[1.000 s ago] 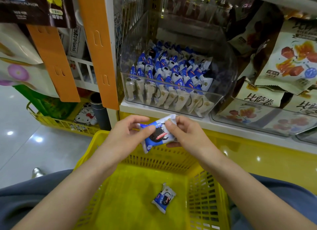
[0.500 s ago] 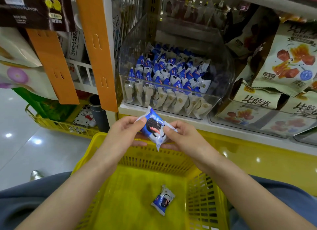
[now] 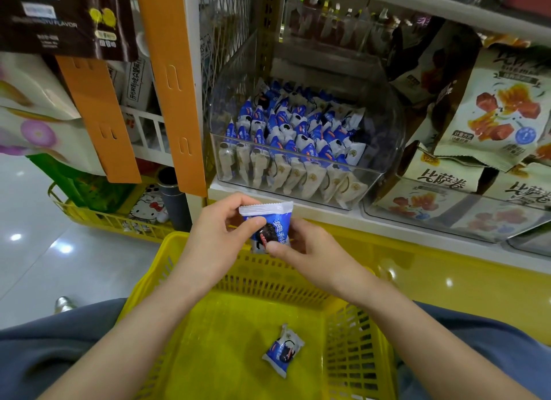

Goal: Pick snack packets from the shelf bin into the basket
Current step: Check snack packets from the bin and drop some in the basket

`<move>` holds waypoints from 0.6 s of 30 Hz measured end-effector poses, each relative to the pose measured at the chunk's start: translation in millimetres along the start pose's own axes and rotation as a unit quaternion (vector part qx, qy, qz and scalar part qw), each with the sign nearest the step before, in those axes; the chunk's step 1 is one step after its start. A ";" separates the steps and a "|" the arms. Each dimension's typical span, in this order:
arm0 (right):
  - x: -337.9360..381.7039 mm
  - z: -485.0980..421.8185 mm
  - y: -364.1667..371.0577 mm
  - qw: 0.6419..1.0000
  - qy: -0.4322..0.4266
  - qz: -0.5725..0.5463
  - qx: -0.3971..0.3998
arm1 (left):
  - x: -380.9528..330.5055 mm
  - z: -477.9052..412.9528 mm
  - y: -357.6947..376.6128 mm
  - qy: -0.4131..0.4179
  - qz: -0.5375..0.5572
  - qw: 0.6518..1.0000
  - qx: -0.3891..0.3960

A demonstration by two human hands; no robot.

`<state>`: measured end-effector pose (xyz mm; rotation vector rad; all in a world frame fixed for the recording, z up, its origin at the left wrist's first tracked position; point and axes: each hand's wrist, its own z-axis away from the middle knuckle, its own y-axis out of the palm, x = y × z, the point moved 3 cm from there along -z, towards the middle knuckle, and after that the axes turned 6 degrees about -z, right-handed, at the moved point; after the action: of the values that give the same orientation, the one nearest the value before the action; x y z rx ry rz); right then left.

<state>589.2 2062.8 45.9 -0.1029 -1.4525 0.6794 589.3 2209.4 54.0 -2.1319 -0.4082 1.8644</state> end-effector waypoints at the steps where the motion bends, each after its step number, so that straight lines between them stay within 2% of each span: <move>1: 1.5 -0.1 0.4 0.999 -0.001 -0.032 -0.006 | 0.6 0.3 0.5 -0.006 0.018 1.000 0.000; 5: 6.3 0.5 1.5 0.994 -0.034 -0.105 -0.004 | 7.1 0.1 -1.4 -0.069 0.109 0.989 -0.066; 7: 6.6 2.1 5.8 0.993 -0.045 -0.106 -0.011 | 9.9 0.9 -0.7 -0.095 0.101 0.985 -0.100; 10: 4.5 2.7 6.8 0.995 -0.040 -0.050 -0.078 | 6.7 3.0 8.3 -0.096 0.067 0.992 -0.052; 13: 2.3 -0.1 1.3 0.990 -0.038 0.028 -0.133 | 6.5 6.2 16.2 -0.116 0.117 0.986 0.018; 15: 3.2 -0.5 -0.3 0.987 -0.046 0.053 -0.142 | 7.9 7.5 19.5 -0.127 0.163 0.978 0.040; 18: 5.3 0.7 4.0 0.989 -0.084 0.056 -0.111 | 11.8 6.5 19.0 -0.150 0.187 0.971 0.012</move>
<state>587.0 2068.4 48.9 -0.3091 -1.6927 0.6265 584.9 2196.7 35.1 -2.0189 -0.0396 2.3993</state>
